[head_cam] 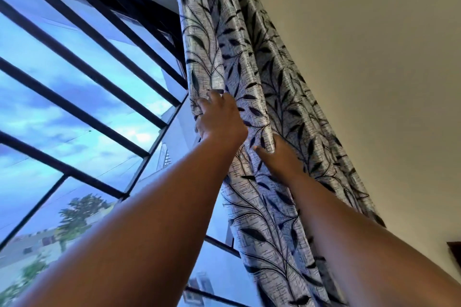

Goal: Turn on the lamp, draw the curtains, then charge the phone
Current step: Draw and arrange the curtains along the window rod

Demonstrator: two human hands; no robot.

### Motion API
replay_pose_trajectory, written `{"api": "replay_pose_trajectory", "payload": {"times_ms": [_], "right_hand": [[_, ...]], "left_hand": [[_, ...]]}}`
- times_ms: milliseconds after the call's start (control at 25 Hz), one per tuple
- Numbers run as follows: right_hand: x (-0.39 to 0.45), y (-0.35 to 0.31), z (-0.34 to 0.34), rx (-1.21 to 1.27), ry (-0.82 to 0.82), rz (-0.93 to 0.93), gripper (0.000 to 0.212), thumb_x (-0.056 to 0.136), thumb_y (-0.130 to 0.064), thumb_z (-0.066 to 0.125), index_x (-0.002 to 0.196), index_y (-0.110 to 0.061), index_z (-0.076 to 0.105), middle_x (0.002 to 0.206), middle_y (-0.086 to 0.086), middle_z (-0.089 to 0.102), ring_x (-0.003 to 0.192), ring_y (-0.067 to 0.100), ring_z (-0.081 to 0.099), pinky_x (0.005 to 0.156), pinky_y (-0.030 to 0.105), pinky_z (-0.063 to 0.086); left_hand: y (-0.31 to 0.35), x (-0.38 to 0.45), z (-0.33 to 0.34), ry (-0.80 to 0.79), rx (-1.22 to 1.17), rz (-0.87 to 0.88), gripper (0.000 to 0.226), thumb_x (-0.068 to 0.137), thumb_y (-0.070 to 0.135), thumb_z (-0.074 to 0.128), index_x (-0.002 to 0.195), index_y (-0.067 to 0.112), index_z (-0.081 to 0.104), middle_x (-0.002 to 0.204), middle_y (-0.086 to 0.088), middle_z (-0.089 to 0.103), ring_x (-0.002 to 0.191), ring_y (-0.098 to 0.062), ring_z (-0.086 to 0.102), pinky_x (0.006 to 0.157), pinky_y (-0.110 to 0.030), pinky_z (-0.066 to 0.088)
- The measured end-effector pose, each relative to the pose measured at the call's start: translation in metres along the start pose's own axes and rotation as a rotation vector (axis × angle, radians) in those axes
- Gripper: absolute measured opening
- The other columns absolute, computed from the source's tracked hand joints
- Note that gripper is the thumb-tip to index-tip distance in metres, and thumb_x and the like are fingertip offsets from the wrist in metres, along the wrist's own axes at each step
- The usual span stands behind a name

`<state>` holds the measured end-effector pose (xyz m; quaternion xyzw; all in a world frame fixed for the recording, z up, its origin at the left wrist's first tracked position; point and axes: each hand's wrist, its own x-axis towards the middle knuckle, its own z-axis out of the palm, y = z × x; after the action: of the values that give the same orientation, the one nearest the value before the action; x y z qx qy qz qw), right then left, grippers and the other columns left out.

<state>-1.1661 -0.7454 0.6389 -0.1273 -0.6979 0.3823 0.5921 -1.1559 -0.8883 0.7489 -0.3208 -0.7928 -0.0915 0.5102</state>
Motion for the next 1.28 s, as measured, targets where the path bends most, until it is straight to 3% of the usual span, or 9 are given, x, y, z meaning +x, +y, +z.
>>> {"api": "replay_pose_trajectory", "payload": {"times_ms": [160,320,440,600,720,800,1000,1160,1280], "right_hand": [[-0.002,-0.020,0.014,-0.132,0.054,-0.104,0.052,0.095,-0.047,0.043,0.140,-0.021,0.039,0.131,0.010,0.058,0.115,0.032,0.055,0.084,0.036,0.041],[-0.013,-0.036,0.026,-0.161,0.051,-0.177,0.043,0.099,-0.044,0.036,0.124,-0.015,0.056,0.107,0.009,0.065,0.094,0.028,0.059,0.070,0.030,0.039],[-0.020,-0.053,0.037,-0.152,0.023,-0.206,0.038,0.099,-0.044,0.037,0.107,-0.017,0.062,0.087,0.000,0.061,0.078,0.020,0.050,0.060,0.026,0.032],[-0.032,-0.079,0.051,-0.098,-0.004,-0.206,0.028,0.097,-0.046,0.039,0.082,-0.027,0.053,0.067,-0.013,0.048,0.068,0.020,0.051,0.051,0.023,0.026],[-0.038,-0.099,0.059,-0.164,-0.013,-0.260,0.035,0.096,-0.045,0.043,0.107,-0.019,0.064,0.110,0.004,0.064,0.105,0.029,0.056,0.072,0.031,0.044],[-0.047,-0.122,0.067,-0.265,0.029,-0.315,0.040,0.095,-0.044,0.047,0.121,-0.018,0.062,0.144,0.007,0.045,0.133,0.030,0.037,0.099,0.043,0.038],[-0.094,-0.204,0.095,-0.146,0.065,-0.525,0.034,0.091,-0.038,0.055,0.114,-0.015,0.067,0.146,0.014,0.043,0.135,0.041,0.033,0.102,0.052,0.034],[-0.131,-0.279,0.132,-0.116,-0.046,-0.642,0.042,0.096,-0.032,0.046,0.134,-0.016,0.052,0.152,0.009,0.033,0.140,0.030,0.025,0.109,0.040,0.030],[-0.171,-0.344,0.162,-0.070,-0.145,-0.731,0.031,0.091,-0.023,0.053,0.117,-0.014,0.066,0.154,0.010,0.028,0.143,0.028,0.019,0.113,0.039,0.024]], "left_hand": [[-0.026,0.010,-0.003,0.060,-0.012,-0.074,0.086,0.080,0.033,0.069,0.143,0.011,0.016,0.147,-0.016,0.018,0.125,-0.039,0.036,0.072,-0.046,0.051],[-0.052,0.012,-0.012,-0.058,-0.019,-0.213,0.064,0.084,0.013,0.064,0.140,0.003,0.033,0.128,-0.016,0.051,0.109,-0.037,0.058,0.068,-0.044,0.047],[-0.065,0.008,-0.017,-0.104,0.003,-0.169,0.031,0.087,0.009,0.056,0.118,0.004,0.057,0.114,-0.013,0.063,0.102,-0.034,0.061,0.066,-0.041,0.045],[-0.081,0.000,-0.034,-0.016,-0.096,-0.153,0.028,0.088,0.013,0.053,0.115,0.005,0.055,0.113,-0.013,0.063,0.101,-0.034,0.061,0.069,-0.041,0.045],[-0.101,-0.005,-0.053,0.027,-0.133,-0.113,0.026,0.084,0.007,0.052,0.110,0.007,0.056,0.109,-0.014,0.063,0.098,-0.033,0.061,0.071,-0.040,0.046],[-0.120,-0.012,-0.067,0.031,-0.158,-0.050,0.022,0.084,0.007,0.052,0.105,0.010,0.053,0.107,-0.014,0.062,0.090,-0.030,0.057,0.069,-0.037,0.043],[-0.166,-0.036,-0.110,0.138,0.017,0.068,0.052,0.090,0.009,0.050,0.133,0.022,0.024,0.102,-0.014,0.062,0.086,-0.036,0.060,0.060,-0.040,0.039],[-0.233,-0.055,-0.159,0.211,0.222,0.085,0.039,0.094,0.015,0.042,0.130,0.029,0.037,0.108,-0.011,0.062,0.093,-0.040,0.063,0.062,-0.040,0.039],[-0.299,-0.074,-0.204,0.244,0.296,-0.032,0.038,0.096,0.018,0.036,0.134,0.021,0.033,0.113,-0.014,0.062,0.097,-0.042,0.063,0.065,-0.041,0.041]]}}
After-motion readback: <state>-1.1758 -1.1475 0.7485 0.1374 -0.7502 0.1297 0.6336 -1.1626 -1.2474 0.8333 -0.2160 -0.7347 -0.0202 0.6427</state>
